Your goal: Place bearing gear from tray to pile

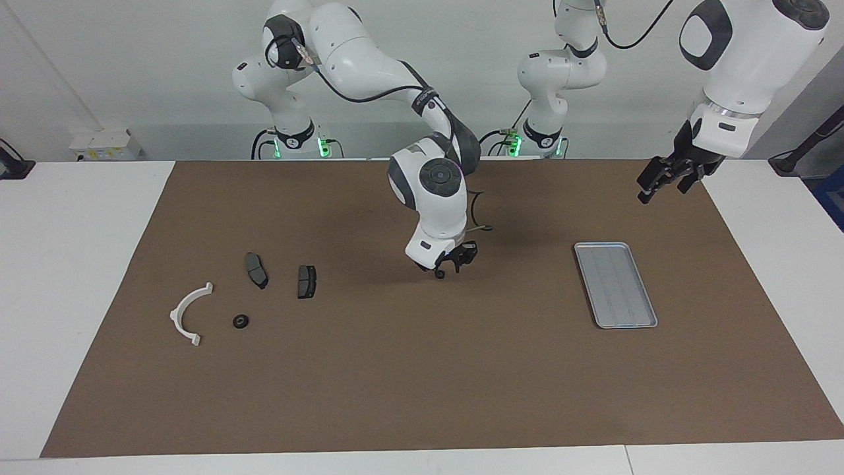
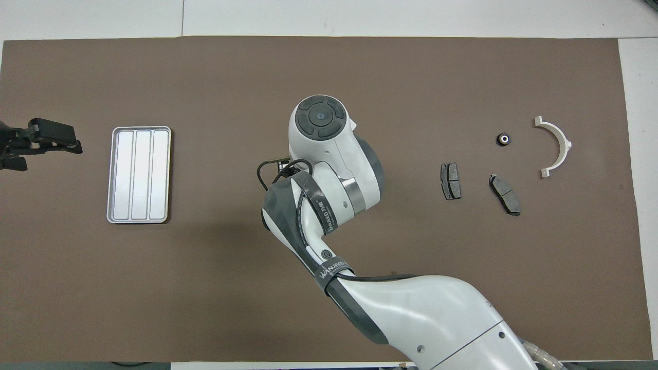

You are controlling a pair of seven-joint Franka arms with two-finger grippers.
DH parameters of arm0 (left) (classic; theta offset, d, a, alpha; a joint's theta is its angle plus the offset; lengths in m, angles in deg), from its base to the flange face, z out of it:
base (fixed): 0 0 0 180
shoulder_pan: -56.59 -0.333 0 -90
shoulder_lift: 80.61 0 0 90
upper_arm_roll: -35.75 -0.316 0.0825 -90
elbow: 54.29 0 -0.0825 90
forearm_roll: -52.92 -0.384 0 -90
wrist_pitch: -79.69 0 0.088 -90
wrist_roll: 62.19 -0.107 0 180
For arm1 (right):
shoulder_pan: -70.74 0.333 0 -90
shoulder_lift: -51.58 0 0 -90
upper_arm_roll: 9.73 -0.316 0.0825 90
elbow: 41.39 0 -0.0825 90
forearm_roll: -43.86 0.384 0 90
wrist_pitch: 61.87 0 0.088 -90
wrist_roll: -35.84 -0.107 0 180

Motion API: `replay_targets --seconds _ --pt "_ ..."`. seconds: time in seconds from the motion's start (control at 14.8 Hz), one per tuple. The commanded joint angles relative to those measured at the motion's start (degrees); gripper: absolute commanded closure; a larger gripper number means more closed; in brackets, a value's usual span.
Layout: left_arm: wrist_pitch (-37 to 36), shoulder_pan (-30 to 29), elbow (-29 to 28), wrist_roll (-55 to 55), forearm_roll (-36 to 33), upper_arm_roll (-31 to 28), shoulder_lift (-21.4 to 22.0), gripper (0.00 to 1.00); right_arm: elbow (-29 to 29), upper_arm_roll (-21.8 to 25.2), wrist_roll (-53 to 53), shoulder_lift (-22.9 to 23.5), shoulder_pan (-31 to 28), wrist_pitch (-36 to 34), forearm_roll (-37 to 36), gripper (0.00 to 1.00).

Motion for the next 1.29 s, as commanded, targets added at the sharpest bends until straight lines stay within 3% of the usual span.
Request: replay_targets --seconds 0.0,1.22 --pt "0.4 -0.6 -1.0 -1.1 -0.2 0.2 0.7 0.0 4.1 -0.9 0.3 -2.0 -0.8 0.9 1.4 0.51" --pt "0.1 -0.5 -1.0 -1.1 -0.2 0.3 0.8 0.0 6.2 -2.6 0.3 -2.0 -1.0 5.8 1.5 0.51"
